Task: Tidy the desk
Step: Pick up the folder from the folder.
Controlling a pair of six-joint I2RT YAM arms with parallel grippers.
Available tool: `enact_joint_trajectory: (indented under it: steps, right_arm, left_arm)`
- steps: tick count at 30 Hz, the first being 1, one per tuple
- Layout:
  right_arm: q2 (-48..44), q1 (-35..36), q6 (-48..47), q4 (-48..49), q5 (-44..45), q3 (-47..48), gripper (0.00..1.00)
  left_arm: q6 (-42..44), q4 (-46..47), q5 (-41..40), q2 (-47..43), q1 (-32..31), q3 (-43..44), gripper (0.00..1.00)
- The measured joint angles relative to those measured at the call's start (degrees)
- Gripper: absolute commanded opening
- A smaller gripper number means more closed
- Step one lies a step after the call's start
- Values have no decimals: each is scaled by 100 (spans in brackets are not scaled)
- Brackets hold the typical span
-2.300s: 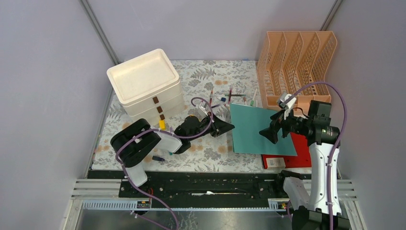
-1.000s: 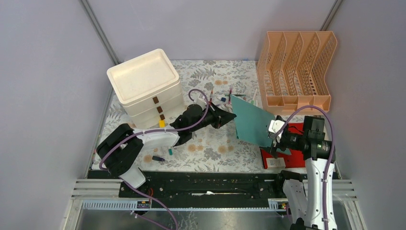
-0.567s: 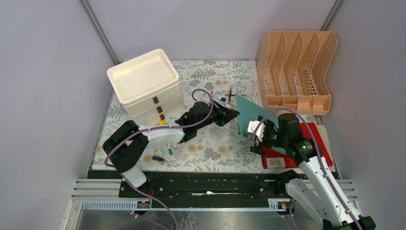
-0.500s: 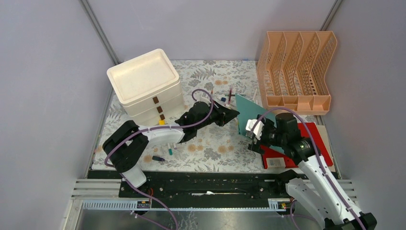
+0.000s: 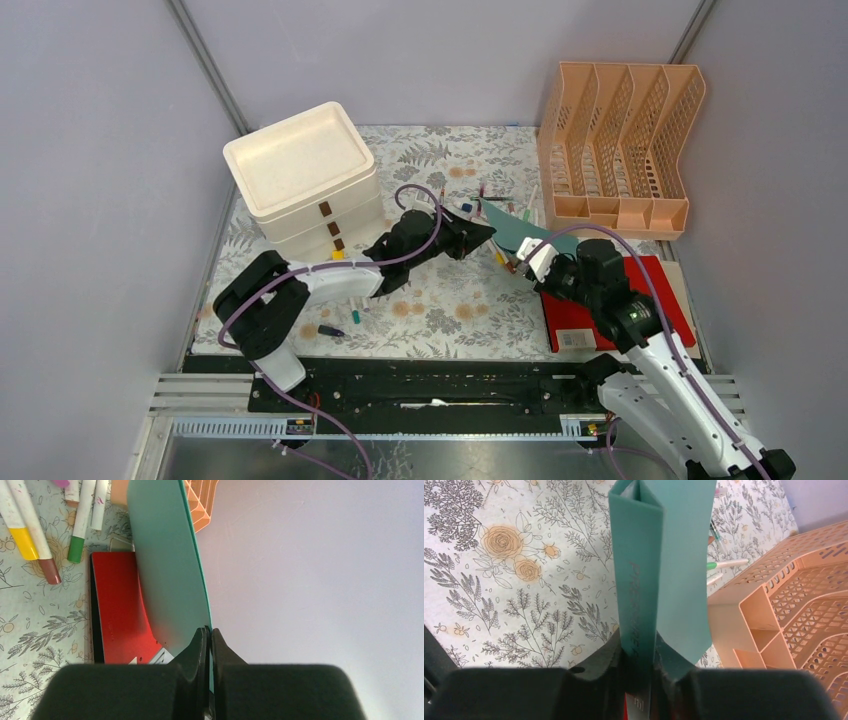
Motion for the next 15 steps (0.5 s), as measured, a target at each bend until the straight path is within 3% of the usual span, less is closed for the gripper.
enact_joint_trajectory:
  steps: [3,5,9,15]
  right_arm:
    - [-83,-9,92,-4,116,20,0]
    - [-109,-20,157,-9,153,59,0]
    - [-81,-170,332,-81,168,358,0]
    - [155,-551,586,-426,160,1169,0]
  left_arm:
    - [74,42,31,-35,4,-22,14]
    - [181,44,44,-83,17,-42,32]
    - [505,208,186,-374,118,-101,60]
    - [1641,278,396,-1316,219,-142,85]
